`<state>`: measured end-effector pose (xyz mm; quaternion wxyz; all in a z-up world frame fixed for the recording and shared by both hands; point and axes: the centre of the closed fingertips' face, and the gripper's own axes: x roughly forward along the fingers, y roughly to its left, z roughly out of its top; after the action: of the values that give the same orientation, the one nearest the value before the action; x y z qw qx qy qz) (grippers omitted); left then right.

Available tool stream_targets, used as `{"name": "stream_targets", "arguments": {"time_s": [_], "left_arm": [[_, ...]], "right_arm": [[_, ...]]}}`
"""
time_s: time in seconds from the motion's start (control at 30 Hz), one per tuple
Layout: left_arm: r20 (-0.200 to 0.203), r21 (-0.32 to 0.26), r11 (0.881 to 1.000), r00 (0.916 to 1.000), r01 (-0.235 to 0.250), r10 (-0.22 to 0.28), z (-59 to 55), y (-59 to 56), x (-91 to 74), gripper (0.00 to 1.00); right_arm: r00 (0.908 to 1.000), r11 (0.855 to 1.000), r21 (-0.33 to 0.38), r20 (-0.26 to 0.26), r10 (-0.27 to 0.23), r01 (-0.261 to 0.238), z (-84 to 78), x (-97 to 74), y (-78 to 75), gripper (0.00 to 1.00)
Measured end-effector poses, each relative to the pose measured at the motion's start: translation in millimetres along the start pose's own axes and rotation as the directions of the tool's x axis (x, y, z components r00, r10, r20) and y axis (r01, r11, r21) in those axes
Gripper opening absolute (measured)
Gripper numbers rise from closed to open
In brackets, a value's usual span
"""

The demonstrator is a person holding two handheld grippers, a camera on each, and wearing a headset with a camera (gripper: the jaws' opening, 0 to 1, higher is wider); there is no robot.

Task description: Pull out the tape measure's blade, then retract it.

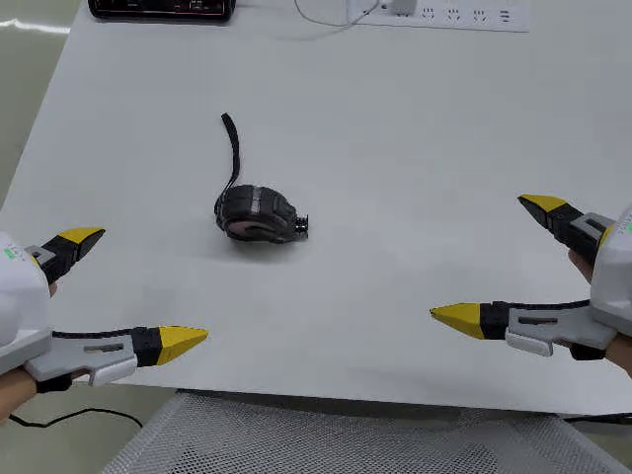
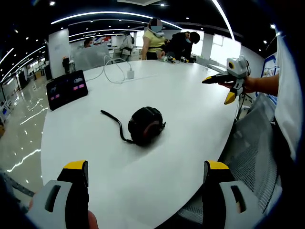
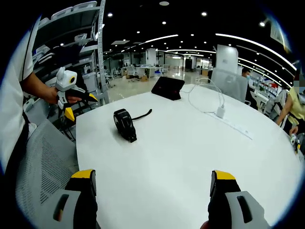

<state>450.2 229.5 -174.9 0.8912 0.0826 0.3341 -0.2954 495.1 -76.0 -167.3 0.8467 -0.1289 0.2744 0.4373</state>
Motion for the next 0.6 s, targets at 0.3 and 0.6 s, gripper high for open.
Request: {"name": "stream_targets", "arguments": {"time_s": [0.3,0.6], "left_arm": [[-0.009,0.020,1.000,0.9998,0.019,-0.019,-2.1,-0.4,-2.9,0.99],[-0.010,0.033,0.999,0.9992,0.039,-0.039,0.3,-0.2,-2.0,0.99]], "right_arm": [[1.0000,1.000,0.024,0.001,-0.010,0.010,-10.1,-11.5,-3.9,0.99],[0.9997,0.999,0.041,-0.020,0.015,-0.014,-20.5,-17.0,0.3,0.99]]}}
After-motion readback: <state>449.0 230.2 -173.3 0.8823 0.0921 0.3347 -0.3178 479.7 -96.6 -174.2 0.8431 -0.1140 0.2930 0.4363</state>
